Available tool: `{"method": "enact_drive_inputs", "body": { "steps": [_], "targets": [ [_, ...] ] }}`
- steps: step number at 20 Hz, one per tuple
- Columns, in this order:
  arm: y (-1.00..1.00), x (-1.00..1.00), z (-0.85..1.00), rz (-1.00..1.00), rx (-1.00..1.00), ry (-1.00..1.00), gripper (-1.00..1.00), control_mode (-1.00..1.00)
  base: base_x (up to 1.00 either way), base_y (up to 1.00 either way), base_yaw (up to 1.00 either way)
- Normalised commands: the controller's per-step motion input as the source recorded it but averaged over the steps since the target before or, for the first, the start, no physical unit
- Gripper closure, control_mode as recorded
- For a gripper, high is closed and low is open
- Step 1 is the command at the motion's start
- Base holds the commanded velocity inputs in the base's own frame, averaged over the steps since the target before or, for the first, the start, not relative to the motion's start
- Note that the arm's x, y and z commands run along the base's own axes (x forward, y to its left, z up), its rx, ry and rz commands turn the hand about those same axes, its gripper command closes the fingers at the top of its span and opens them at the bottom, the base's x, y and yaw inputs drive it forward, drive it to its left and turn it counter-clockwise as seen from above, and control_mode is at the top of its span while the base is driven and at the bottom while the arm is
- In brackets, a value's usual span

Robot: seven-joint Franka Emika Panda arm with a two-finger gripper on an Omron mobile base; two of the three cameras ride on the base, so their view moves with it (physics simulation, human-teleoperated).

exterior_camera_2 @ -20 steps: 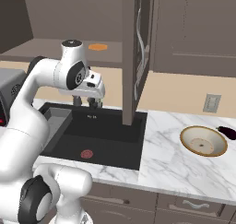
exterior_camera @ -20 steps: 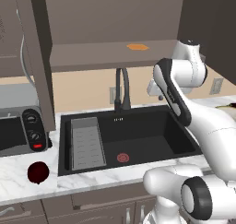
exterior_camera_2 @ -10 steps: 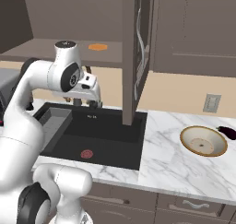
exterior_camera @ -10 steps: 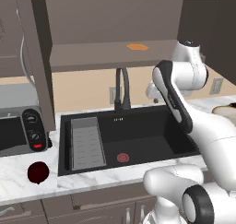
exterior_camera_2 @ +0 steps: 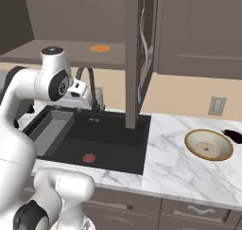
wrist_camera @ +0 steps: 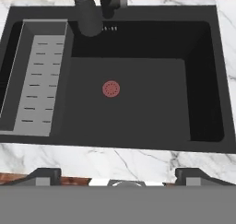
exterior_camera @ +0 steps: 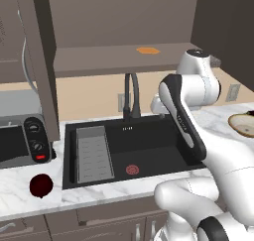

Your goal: Pick the mug and place it in the sink. Pick the bowl and place it in the open cabinet and then close the cabinet.

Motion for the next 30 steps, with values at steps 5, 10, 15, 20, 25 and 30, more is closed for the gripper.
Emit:
{"method": "enact_drive_inputs", "body": {
  "steps": [5,10,15,20,25,30],
  "targets": [
    [0.35,-0.32,-0.09,0.01,0.00,0.02,-1.00,-1.00,0.00,0.00,0.00],
    [0.35,-0.36,-0.17,0.01,0.00,0.00,-1.00,-1.00,0.00,0.00,0.00],
    [0.35,-0.22,-0.18,0.02,0.02,0.03,-1.00,-1.00,0.00,0.00,0.00],
    [0.33,-0.11,-0.18,0.02,0.02,0.02,-1.00,-1.00,0.00,0.00,0.00],
    [0.43,-0.07,-0.16,0.00,0.04,0.00,-1.00,-1.00,0.00,0.00,0.00],
    [0.32,-0.24,-0.30,0.00,0.07,0.00,-1.00,-1.00,0.00,0.00,0.00]
  ]
}}
